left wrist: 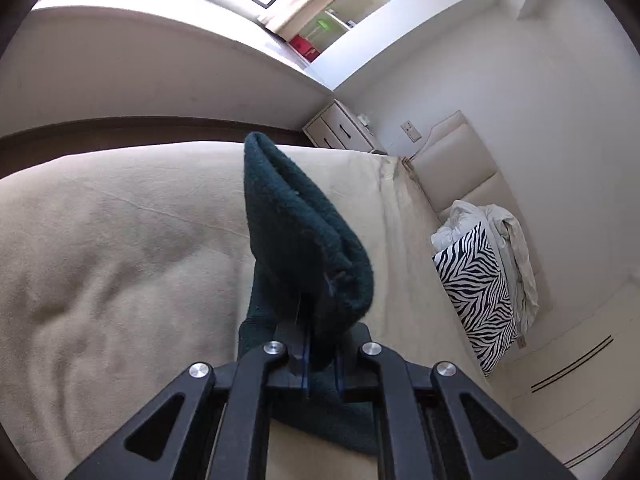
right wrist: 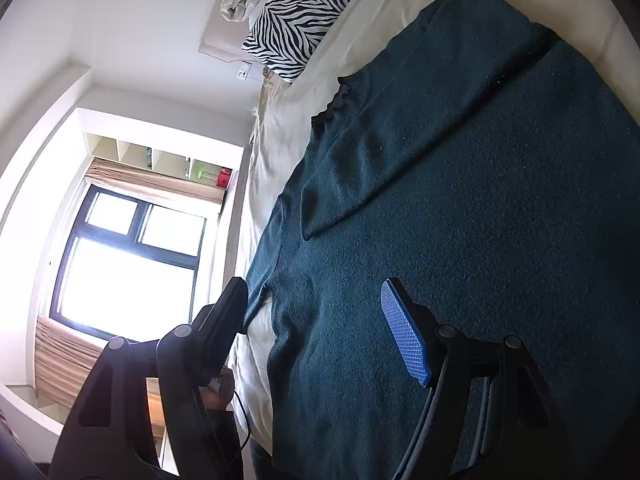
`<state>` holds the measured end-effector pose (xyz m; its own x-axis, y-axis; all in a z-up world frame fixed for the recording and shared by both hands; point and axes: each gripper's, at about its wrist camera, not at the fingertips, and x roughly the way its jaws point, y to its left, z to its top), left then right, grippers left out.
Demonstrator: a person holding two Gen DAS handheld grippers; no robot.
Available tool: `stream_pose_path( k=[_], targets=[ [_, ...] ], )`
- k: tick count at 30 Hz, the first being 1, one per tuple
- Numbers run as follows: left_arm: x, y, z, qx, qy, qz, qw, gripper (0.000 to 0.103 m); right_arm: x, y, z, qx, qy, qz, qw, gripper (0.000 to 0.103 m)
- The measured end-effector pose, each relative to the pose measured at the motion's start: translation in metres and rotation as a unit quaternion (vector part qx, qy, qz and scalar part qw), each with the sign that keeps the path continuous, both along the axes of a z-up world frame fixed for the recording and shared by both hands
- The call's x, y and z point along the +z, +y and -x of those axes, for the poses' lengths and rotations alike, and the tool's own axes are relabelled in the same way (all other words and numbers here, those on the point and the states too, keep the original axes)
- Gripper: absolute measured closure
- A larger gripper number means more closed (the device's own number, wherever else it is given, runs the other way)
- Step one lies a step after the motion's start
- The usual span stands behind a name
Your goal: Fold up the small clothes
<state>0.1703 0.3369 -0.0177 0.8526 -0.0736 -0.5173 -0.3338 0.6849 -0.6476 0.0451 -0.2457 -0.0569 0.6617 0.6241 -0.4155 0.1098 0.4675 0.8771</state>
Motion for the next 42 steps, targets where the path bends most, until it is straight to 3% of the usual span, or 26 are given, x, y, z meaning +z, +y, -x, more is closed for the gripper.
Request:
stream_pose_path(
  k=[1, 2, 4, 6, 7, 10, 14, 19, 24, 28, 30, 31, 33, 34, 35, 38, 42],
  targets=[
    [0.015, -0.037, -0.006, -0.041, -0.001, -0.056, 0.9976, 0.094, 0.0, 0.002, -0.003, 0.003, -0.001, 0.0, 1.0, 0.034],
    [0.027, -0.076, -0.011, -0.082, -0.001, -0.116, 0.9899, 0.094, 0.0, 0.004, -0.006, 0.005, -0.002, -0.001, 1.0, 0.034],
    [0.036, -0.163, -0.008, -0.16, -0.001, -0.244, 0.9565, 0.094, 0.001, 0.01, -0.015, 0.01, -0.003, -0.003, 1.0, 0.034],
    [0.027, -0.235, 0.002, -0.218, -0.005, -0.332, 0.9177, 0.091, 0.003, 0.018, -0.028, 0.021, -0.005, -0.008, 1.0, 0.034],
    [0.017, -0.262, 0.007, -0.237, -0.004, -0.364, 0.9009, 0.091, 0.003, 0.023, -0.036, 0.03, -0.007, -0.011, 0.999, 0.034],
    [-0.016, -0.311, 0.022, -0.27, 0.008, -0.417, 0.8676, 0.091, 0.0, 0.041, -0.061, 0.053, 0.002, -0.022, 0.998, 0.034],
    [-0.036, -0.324, 0.028, -0.271, 0.018, -0.454, 0.8489, 0.091, -0.01, 0.07, -0.095, 0.088, 0.015, -0.048, 0.995, 0.034],
    [-0.032, -0.324, 0.026, -0.261, 0.009, -0.465, 0.846, 0.091, -0.028, 0.114, -0.139, 0.13, 0.047, -0.086, 0.987, 0.034],
    [-0.029, -0.324, 0.04, -0.249, -0.013, -0.475, 0.8438, 0.091, -0.052, 0.142, -0.166, 0.157, 0.095, -0.09, 0.979, 0.037],
    [-0.027, -0.323, 0.044, -0.245, -0.023, -0.476, 0.8445, 0.089, -0.054, 0.159, -0.18, 0.178, 0.093, -0.06, 0.978, 0.079],
    [-0.026, -0.32, 0.045, -0.245, -0.025, -0.469, 0.8482, 0.089, -0.042, 0.166, -0.183, 0.187, 0.077, -0.019, 0.979, 0.092],
    [-0.025, -0.318, 0.045, -0.245, -0.025, -0.464, 0.8507, 0.087, -0.033, 0.168, -0.184, 0.189, 0.068, 0.001, 0.98, 0.095],
    [-0.02, -0.312, 0.047, -0.249, -0.032, -0.444, 0.8603, 0.071, -0.013, 0.167, -0.185, 0.185, 0.044, 0.043, 0.981, 0.096],
    [-0.016, -0.307, 0.05, -0.247, -0.039, -0.431, 0.8671, 0.052, -0.002, 0.162, -0.185, 0.179, 0.031, 0.058, 0.982, 0.096],
    [-0.011, -0.302, 0.054, -0.243, -0.052, -0.417, 0.8743, 0.039, 0.008, 0.155, -0.183, 0.172, 0.019, 0.071, 0.982, 0.096],
    [-0.004, -0.286, 0.061, -0.251, -0.072, -0.356, 0.8973, 0.034, 0.036, 0.127, -0.182, 0.145, -0.008, 0.107, 0.984, 0.096],
    [-0.016, -0.274, 0.052, -0.259, -0.039, -0.314, 0.9127, 0.034, 0.051, 0.071, -0.184, 0.101, -0.009, 0.152, 0.983, 0.096]
  ],
)
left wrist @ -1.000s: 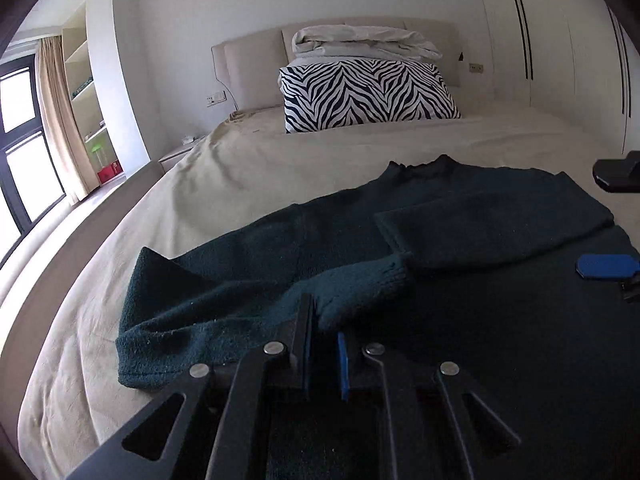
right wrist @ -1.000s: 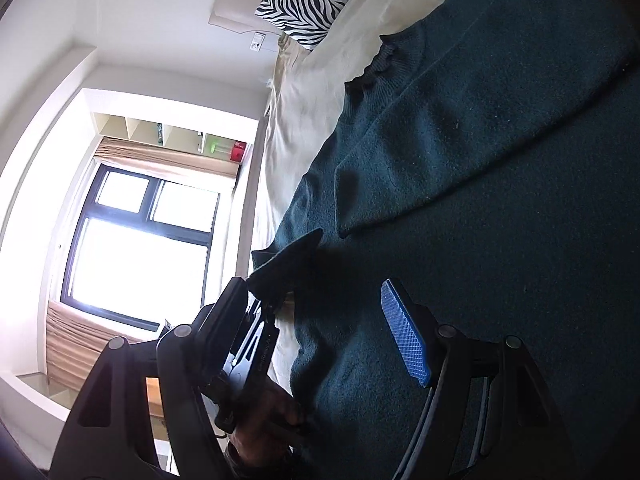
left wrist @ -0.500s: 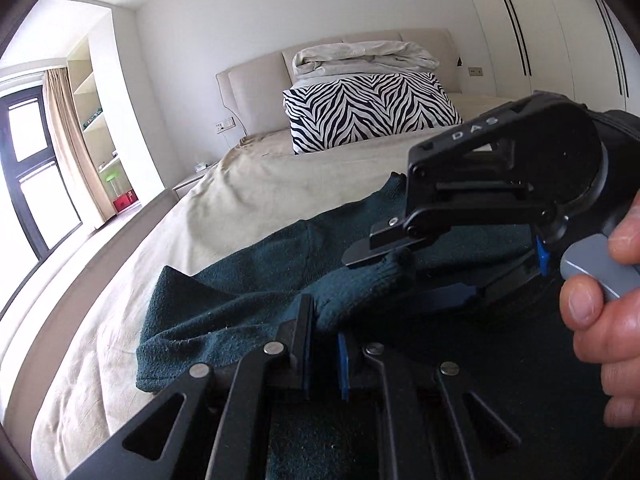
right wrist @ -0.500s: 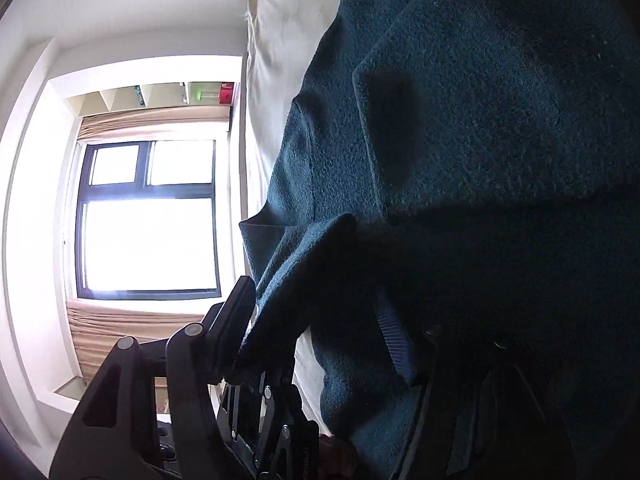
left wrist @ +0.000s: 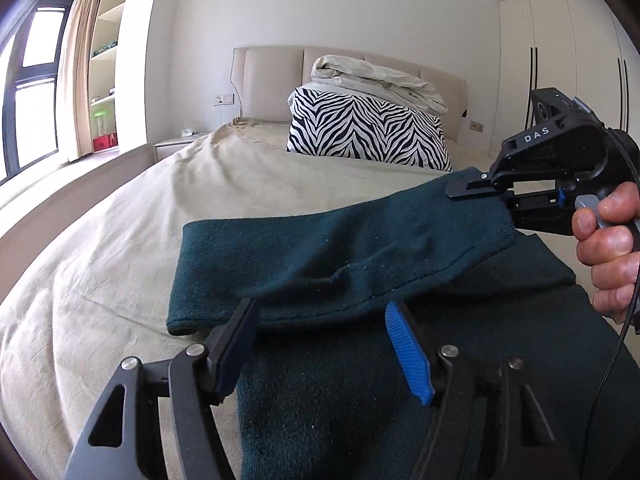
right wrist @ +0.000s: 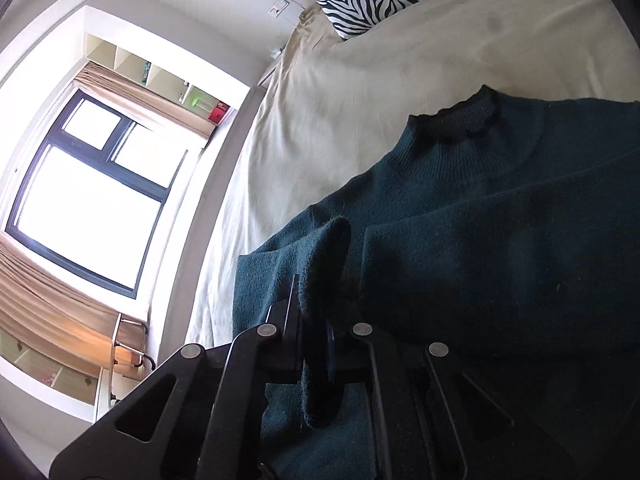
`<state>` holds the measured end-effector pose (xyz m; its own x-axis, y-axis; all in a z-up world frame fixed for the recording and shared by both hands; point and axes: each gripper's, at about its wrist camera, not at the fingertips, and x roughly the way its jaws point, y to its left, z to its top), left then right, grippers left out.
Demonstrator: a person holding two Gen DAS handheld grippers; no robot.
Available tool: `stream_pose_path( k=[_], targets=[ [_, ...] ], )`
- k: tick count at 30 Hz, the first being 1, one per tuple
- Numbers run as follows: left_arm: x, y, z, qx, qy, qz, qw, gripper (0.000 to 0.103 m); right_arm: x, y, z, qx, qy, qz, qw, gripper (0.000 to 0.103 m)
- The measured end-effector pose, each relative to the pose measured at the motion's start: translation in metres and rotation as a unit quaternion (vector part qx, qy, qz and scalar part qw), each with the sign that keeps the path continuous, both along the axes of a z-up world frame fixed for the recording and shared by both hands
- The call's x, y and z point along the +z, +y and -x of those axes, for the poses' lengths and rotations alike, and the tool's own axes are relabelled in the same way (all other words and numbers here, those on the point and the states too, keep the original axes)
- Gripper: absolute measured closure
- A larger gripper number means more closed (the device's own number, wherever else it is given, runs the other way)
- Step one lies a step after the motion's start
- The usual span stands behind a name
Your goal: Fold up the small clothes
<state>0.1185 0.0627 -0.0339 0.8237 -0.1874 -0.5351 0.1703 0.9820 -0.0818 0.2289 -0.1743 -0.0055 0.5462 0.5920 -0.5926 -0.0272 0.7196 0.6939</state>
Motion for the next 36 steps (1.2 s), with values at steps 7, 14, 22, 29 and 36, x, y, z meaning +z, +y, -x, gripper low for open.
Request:
stream_pose_path(
  k=[7, 14, 22, 29, 36],
  targets=[
    [-0.01, 0.013, -0.005, 0.011, 0.027, 0.036, 0.9989, 0.04, -0.026, -0.096, -0.007, -0.076, 0.042, 0.056, 0.995, 0.096],
    [-0.018, 0.032, -0.011, 0.033, 0.054, 0.081, 0.9947, 0.044, -0.058, -0.117, -0.005, -0.096, 0.062, 0.05, 0.992, 0.096],
    [-0.025, 0.048, -0.014, 0.05, 0.074, 0.12, 0.9887, 0.048, -0.063, -0.132, 0.001, -0.116, 0.069, 0.052, 0.99, 0.096],
    [-0.012, 0.065, -0.02, 0.06, 0.079, 0.164, 0.9814, 0.051, -0.073, -0.133, -0.004, -0.122, 0.077, 0.061, 0.988, 0.096],
    [0.022, 0.064, -0.072, 0.024, 0.068, 0.193, 0.9786, 0.065, -0.075, -0.133, -0.006, -0.109, 0.064, 0.069, 0.99, 0.095]
  ],
)
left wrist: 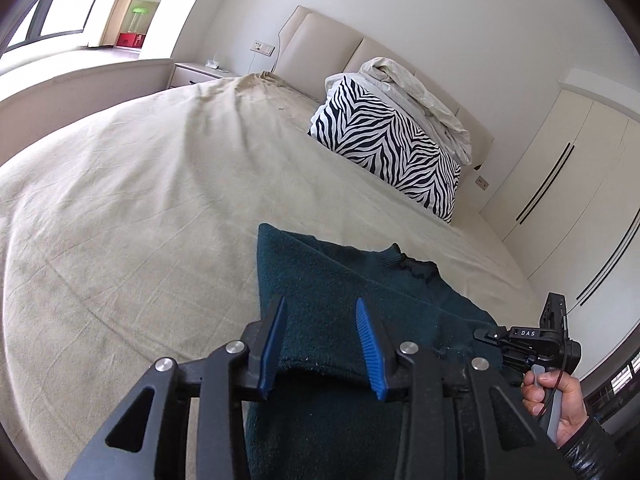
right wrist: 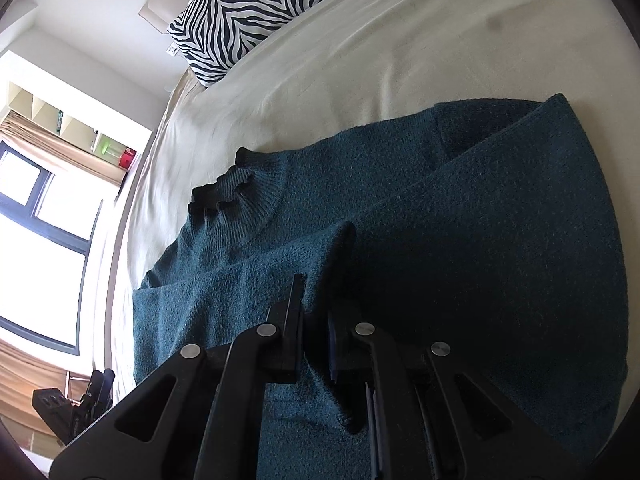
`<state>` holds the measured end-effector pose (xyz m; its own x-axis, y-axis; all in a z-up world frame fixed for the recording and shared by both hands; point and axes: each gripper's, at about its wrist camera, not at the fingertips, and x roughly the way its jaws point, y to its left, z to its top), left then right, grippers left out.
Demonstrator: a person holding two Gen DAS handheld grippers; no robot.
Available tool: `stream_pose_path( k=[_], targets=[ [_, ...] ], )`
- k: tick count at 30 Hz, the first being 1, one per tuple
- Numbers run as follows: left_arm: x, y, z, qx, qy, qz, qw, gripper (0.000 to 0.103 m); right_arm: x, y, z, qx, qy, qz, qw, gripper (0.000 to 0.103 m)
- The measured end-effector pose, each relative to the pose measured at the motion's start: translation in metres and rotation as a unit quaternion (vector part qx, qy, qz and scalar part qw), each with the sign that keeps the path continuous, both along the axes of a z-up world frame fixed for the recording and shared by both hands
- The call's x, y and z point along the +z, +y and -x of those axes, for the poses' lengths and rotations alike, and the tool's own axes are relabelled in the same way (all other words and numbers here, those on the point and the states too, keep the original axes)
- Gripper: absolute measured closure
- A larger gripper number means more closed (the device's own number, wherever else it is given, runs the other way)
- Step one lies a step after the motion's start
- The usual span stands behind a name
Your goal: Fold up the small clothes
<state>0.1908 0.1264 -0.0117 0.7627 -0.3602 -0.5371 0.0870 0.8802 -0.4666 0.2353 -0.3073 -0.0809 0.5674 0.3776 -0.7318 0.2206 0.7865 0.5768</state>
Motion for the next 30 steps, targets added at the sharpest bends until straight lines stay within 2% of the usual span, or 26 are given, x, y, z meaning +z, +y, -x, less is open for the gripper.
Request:
stream_pose_path(
  k=[2, 4, 7, 8, 10, 12, 15, 16, 18, 19, 20, 22, 24, 25, 30],
  targets=[
    [0.002, -0.008, -0.027, -0.028, 0.006, 0.005, 0.9996, 0.07, 0.001, 0.001, 0.001, 0.005, -0.002, 0.003, 1.0, 0.095],
    [-0.009, -0.014, -0.055, -0.048, 0.034, 0.007, 0.9983, 0.071, 0.005, 0.003, 0.004, 0.009, -0.004, 0.005, 1.0, 0.095],
    [-0.047, -0.016, -0.085, -0.059, 0.105, 0.0, 0.9927, 0.071, 0.01, 0.004, 0.009, 0.016, -0.003, 0.018, 1.0, 0.093],
    [-0.06, -0.014, -0.088, -0.061, 0.122, 0.001, 0.9906, 0.075, 0.012, 0.003, 0.012, 0.016, -0.003, 0.02, 1.0, 0.093],
    [-0.072, -0.003, -0.08, -0.056, 0.11, 0.027, 0.992, 0.082, 0.014, 0.0, 0.019, 0.014, -0.009, 0.025, 1.0, 0.093],
    [-0.074, 0.006, -0.074, -0.054, 0.108, 0.052, 0.9913, 0.082, 0.014, -0.005, 0.026, 0.008, -0.01, 0.024, 1.0, 0.09],
    [-0.068, 0.009, -0.068, -0.055, 0.109, 0.046, 0.9914, 0.081, 0.014, -0.009, 0.036, -0.001, -0.012, 0.002, 1.0, 0.089],
    [-0.063, 0.008, -0.066, -0.056, 0.106, 0.042, 0.9919, 0.076, 0.014, -0.008, 0.04, 0.002, -0.015, -0.003, 1.0, 0.089],
    [-0.053, 0.008, -0.066, -0.053, 0.092, 0.035, 0.9937, 0.069, 0.015, -0.004, 0.045, 0.008, -0.019, -0.007, 1.0, 0.084],
    [-0.049, 0.008, -0.067, -0.052, 0.085, 0.032, 0.9945, 0.064, 0.015, -0.002, 0.046, 0.012, -0.02, -0.005, 1.0, 0.075],
    [-0.047, 0.007, -0.069, -0.05, 0.08, 0.032, 0.995, 0.064, 0.014, 0.001, 0.045, 0.016, -0.021, 0.001, 1.0, 0.067],
    [-0.047, 0.006, -0.078, -0.052, 0.086, 0.031, 0.9945, 0.064, 0.01, 0.006, 0.044, 0.022, -0.019, 0.023, 0.999, 0.061],
    [-0.059, 0.0, -0.082, -0.056, 0.114, 0.017, 0.9918, 0.064, 0.004, 0.006, 0.043, 0.02, -0.015, 0.033, 0.999, 0.063],
    [-0.063, -0.001, -0.077, -0.058, 0.114, 0.015, 0.9917, 0.065, 0.002, 0.004, 0.043, 0.016, -0.016, 0.032, 0.999, 0.066],
    [-0.058, -0.005, -0.037, -0.075, 0.089, -0.032, 0.9927, 0.065, 0.001, -0.006, 0.045, 0.004, -0.021, 0.031, 0.999, 0.07]
  ],
)
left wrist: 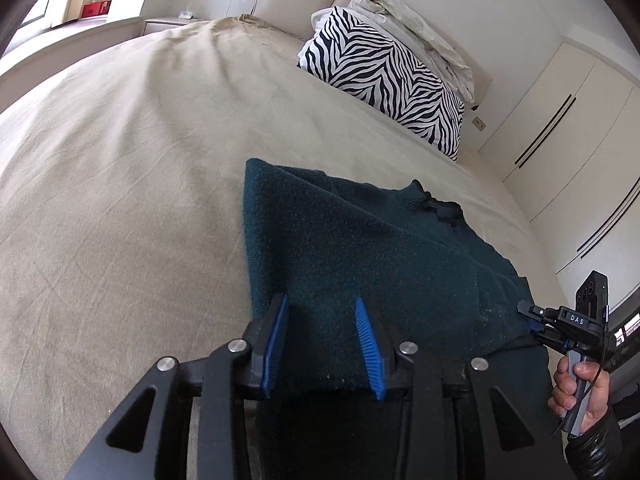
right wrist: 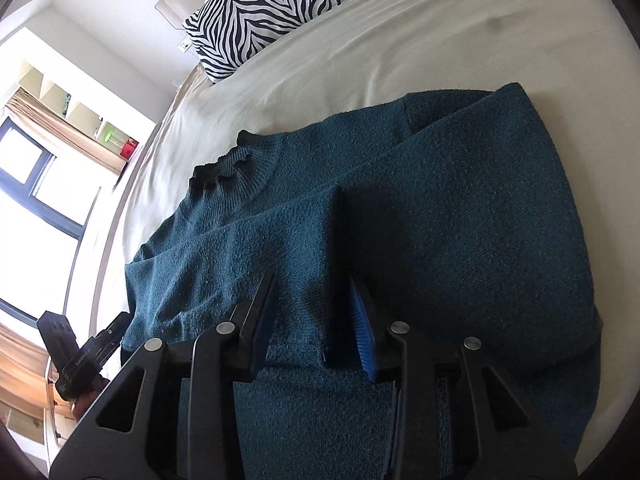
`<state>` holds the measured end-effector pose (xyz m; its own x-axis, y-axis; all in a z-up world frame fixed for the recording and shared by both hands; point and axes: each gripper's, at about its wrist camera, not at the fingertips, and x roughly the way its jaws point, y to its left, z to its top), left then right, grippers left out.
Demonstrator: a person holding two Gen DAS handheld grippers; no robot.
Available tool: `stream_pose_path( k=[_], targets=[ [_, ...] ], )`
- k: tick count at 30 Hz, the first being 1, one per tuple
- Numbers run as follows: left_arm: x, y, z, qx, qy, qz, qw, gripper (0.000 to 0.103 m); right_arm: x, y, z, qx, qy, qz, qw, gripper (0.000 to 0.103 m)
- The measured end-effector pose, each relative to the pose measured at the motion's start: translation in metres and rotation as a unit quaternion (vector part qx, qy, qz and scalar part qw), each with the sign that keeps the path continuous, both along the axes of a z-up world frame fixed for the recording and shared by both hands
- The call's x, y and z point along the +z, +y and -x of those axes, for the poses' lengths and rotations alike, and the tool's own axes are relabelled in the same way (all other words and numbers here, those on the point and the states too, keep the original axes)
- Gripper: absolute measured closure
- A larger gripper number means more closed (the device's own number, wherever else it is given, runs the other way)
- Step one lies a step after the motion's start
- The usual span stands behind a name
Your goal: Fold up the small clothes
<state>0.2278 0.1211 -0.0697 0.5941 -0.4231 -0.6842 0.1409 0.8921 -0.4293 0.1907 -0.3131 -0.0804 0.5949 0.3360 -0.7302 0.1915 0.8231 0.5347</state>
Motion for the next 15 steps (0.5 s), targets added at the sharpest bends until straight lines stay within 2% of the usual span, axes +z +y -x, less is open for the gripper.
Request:
stream_pose_path(
  k=[6, 8, 12, 15],
  targets=[
    [0.013, 0.0, 0.02, -0.025, -0.005, -0.041, 0.9988, 0.065, 0.009, -0.011, 0.008, -0.039, -0.004, 0.009, 0.999, 0.067],
    [0.024, 0.004, 0.015, -0.02, -0.02, -0.027, 0.9992, 0.062, 0.016, -0.01, 0.012, -0.041, -0.018, 0.003, 0.999, 0.066],
    [0.034, 0.001, -0.017, -0.016, -0.042, -0.005, 0.999, 0.061, 0.033, 0.009, 0.008, -0.003, -0.055, -0.006, 0.998, 0.066],
    [0.018, -0.003, -0.052, -0.004, -0.013, 0.007, 0.9999, 0.061, 0.032, 0.027, -0.007, 0.025, -0.055, -0.015, 0.998, 0.066]
  ],
)
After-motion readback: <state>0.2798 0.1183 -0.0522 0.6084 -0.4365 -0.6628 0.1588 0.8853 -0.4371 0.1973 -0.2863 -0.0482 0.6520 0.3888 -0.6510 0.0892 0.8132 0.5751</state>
